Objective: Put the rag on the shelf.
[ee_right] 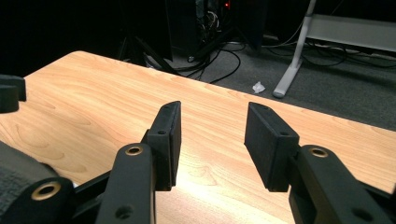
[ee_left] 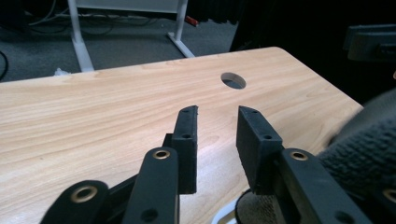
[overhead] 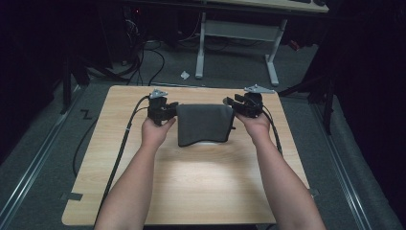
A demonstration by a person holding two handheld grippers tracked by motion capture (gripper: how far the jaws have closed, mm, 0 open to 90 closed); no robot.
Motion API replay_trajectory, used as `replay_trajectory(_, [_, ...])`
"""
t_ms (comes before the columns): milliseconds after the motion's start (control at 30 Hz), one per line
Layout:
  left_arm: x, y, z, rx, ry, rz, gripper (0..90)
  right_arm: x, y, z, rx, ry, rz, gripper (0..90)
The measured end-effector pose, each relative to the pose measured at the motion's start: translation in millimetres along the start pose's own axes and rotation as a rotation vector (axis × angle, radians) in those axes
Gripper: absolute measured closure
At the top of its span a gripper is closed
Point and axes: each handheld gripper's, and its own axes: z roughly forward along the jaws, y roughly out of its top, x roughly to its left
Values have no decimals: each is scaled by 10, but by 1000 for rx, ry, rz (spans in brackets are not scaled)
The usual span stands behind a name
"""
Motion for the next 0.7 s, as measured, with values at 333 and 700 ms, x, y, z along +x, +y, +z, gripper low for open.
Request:
replay_trajectory(333, [57,2,-67,-6,32,-3,655,-11,-6,-2,6,-14,-15,562])
replay_trajectory(700, [124,-70,-159,-8,68,5,624,-25,-74,-12,25,-27,-34,547])
